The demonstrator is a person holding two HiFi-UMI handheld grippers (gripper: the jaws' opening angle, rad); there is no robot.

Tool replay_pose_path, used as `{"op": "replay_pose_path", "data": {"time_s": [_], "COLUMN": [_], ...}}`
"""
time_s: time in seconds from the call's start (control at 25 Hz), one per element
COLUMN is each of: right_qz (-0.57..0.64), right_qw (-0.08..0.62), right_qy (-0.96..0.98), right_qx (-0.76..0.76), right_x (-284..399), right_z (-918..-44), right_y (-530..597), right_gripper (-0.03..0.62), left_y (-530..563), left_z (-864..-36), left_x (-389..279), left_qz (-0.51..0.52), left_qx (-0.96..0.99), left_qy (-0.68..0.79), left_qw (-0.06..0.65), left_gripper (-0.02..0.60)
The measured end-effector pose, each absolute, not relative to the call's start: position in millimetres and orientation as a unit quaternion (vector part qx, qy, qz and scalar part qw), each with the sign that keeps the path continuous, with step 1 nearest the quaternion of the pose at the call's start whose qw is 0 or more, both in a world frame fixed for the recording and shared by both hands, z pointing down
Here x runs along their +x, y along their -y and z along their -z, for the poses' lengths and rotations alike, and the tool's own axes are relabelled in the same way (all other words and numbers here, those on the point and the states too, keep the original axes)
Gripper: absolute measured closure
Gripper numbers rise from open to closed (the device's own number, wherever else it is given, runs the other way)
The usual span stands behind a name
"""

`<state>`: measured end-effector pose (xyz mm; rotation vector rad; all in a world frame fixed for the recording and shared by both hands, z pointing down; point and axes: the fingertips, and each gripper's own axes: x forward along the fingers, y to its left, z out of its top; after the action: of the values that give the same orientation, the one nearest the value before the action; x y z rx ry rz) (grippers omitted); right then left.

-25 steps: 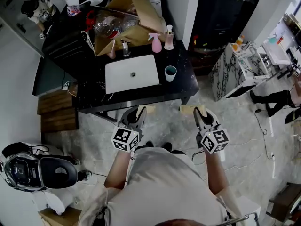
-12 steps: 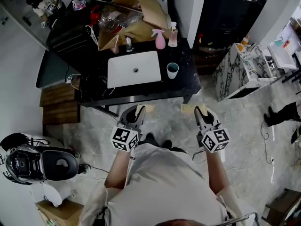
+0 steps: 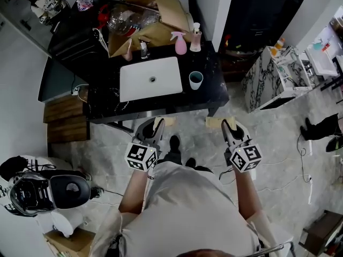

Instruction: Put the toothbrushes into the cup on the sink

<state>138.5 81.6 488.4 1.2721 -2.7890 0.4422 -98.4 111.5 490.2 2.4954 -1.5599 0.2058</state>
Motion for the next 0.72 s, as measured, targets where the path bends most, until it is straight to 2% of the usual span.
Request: {"op": "replay_pose_path", "data": {"time_s": [0.72], "right_qz": [-0.164], "right_qw": [0.042], "right_qy": [0.871], "right_qx": [0.462], "right_x": [112], "right_z": [-499], "right_y": [21], "right_gripper": [0.516], "left_y": [27], "left_z": [-503], "left_x": [-123], "left_qz": [-0.072], "left_qx": [0.874], "left_qy": [0.464], "left_qw": [0.120], "left_gripper": [0.543]}}
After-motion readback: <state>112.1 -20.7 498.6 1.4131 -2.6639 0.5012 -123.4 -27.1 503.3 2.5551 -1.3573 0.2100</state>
